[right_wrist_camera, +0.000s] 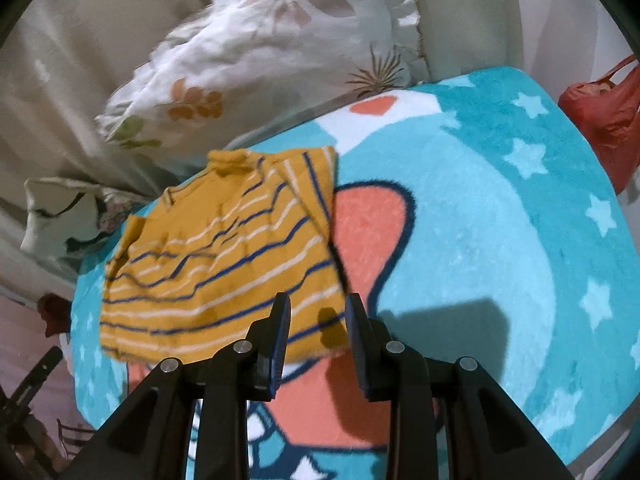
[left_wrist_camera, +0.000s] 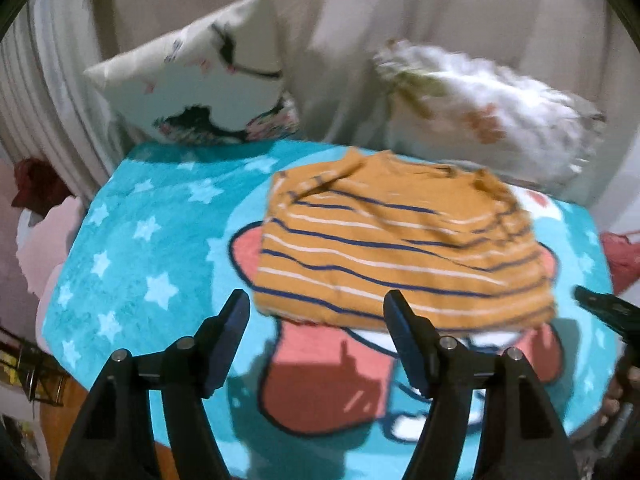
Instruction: Fold small clothes
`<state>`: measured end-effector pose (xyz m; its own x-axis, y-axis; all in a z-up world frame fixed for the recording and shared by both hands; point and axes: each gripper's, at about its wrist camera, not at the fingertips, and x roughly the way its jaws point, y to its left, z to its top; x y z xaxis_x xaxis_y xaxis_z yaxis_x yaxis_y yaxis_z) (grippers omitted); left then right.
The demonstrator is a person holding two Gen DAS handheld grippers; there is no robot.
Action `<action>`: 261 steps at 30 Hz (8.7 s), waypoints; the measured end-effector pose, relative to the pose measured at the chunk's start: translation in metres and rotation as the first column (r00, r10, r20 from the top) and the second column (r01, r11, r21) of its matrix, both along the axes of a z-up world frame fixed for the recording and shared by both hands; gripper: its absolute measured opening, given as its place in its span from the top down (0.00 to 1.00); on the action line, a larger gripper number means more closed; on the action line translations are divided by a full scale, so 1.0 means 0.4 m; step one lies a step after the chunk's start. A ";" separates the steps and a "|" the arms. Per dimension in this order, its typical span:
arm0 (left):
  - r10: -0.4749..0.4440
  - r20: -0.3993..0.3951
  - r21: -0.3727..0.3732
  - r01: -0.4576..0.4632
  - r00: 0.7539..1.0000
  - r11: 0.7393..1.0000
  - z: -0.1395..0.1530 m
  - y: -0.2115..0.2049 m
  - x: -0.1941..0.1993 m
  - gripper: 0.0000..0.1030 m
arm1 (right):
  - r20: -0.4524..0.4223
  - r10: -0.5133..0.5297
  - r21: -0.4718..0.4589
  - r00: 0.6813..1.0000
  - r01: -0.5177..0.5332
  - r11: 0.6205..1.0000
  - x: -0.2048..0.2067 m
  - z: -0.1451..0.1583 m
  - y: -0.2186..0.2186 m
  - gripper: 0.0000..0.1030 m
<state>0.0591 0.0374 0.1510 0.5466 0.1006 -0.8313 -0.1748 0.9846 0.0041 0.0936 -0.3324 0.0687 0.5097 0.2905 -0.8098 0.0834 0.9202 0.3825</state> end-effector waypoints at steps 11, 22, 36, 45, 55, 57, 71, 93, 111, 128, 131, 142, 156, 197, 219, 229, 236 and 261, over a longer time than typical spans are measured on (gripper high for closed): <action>-0.099 0.081 0.107 0.090 0.992 0.990 0.091 -0.156 -0.143 0.26 | 0.006 0.051 0.001 0.999 -0.051 0.999 -0.134 0.003 0.014 0.68; -0.138 0.071 0.129 0.128 0.988 0.983 0.079 -0.227 -0.209 0.23 | 0.010 0.050 -0.003 0.999 -0.050 0.999 -0.210 0.001 -0.011 0.67; -0.111 0.013 0.110 0.109 0.994 0.988 0.041 -0.204 -0.217 0.23 | -0.019 0.079 -0.009 0.997 -0.079 0.997 -0.218 -0.026 0.016 0.66; -0.111 -0.026 0.096 0.113 0.993 0.989 0.018 -0.130 -0.170 0.23 | -0.024 0.094 -0.016 0.995 -0.094 0.995 -0.160 -0.017 0.091 0.66; -0.081 -0.090 0.051 0.086 0.993 0.995 -0.055 0.049 -0.079 0.23 | 0.012 0.231 -0.052 0.973 -0.230 0.972 -0.005 0.054 0.362 0.66; -0.069 -0.105 0.041 0.073 0.992 0.996 -0.073 0.088 -0.065 0.23 | 0.015 0.270 -0.051 0.963 -0.269 0.962 0.046 0.058 0.442 0.66; 0.044 -0.193 0.019 -0.042 0.980 0.999 -0.210 0.382 0.011 0.23 | -0.107 0.402 -0.256 0.909 -0.416 0.873 0.460 -0.090 0.910 0.69; 0.061 -0.215 0.023 -0.057 0.975 0.998 -0.232 0.444 0.071 0.23 | -0.131 0.529 -0.266 0.839 -0.544 0.796 0.420 0.003 1.036 0.48; 0.084 -0.201 0.042 -0.077 0.976 0.996 -0.214 0.451 0.056 0.23 | -0.245 0.597 -0.458 0.764 -0.634 0.623 0.273 -0.168 1.165 0.30; 0.084 -0.041 -0.014 -0.084 0.996 0.996 -0.070 0.468 0.019 0.23 | -0.225 0.603 -0.565 0.766 -0.607 0.559 0.219 -0.207 1.204 0.35; 0.083 -0.039 -0.016 -0.084 0.996 0.996 -0.065 0.468 0.019 0.23 | -0.224 0.602 -0.567 0.766 -0.605 0.559 0.215 -0.204 1.205 0.36; 0.096 -0.046 -0.011 -0.097 0.994 0.995 -0.071 0.474 0.017 0.23 | -0.213 0.618 -0.592 0.757 -0.604 0.535 0.203 -0.190 1.201 0.62; 0.116 -0.080 0.038 -0.113 0.990 0.993 -0.082 0.405 0.002 0.23 | -0.074 0.559 -0.316 0.826 -0.551 0.772 0.237 -0.082 1.059 0.80; -0.106 -0.163 -0.111 0.089 0.981 0.990 -0.185 -0.170 0.159 0.23 | 0.104 0.106 0.131 0.989 -0.119 0.984 0.155 0.057 -0.002 0.58; -0.186 -0.190 -0.067 0.176 0.964 0.982 -0.276 -0.281 0.252 0.23 | -0.040 -0.031 0.043 0.999 0.033 0.999 0.085 -0.068 -0.105 0.97; -0.197 -0.181 -0.041 0.193 0.963 0.980 -0.262 -0.282 0.244 0.23 | 0.032 0.172 0.038 0.985 -0.173 0.984 0.202 -0.006 0.098 0.97; -0.207 -0.135 0.018 0.211 0.969 0.977 -0.208 -0.258 0.226 0.23 | -0.052 0.134 0.060 0.990 -0.131 0.990 0.243 -0.114 0.079 0.98; -0.382 -0.148 -0.608 0.221 0.912 0.763 -0.362 -0.191 0.388 0.36 | -0.100 0.039 0.383 0.994 0.002 0.924 0.266 -0.210 0.015 0.43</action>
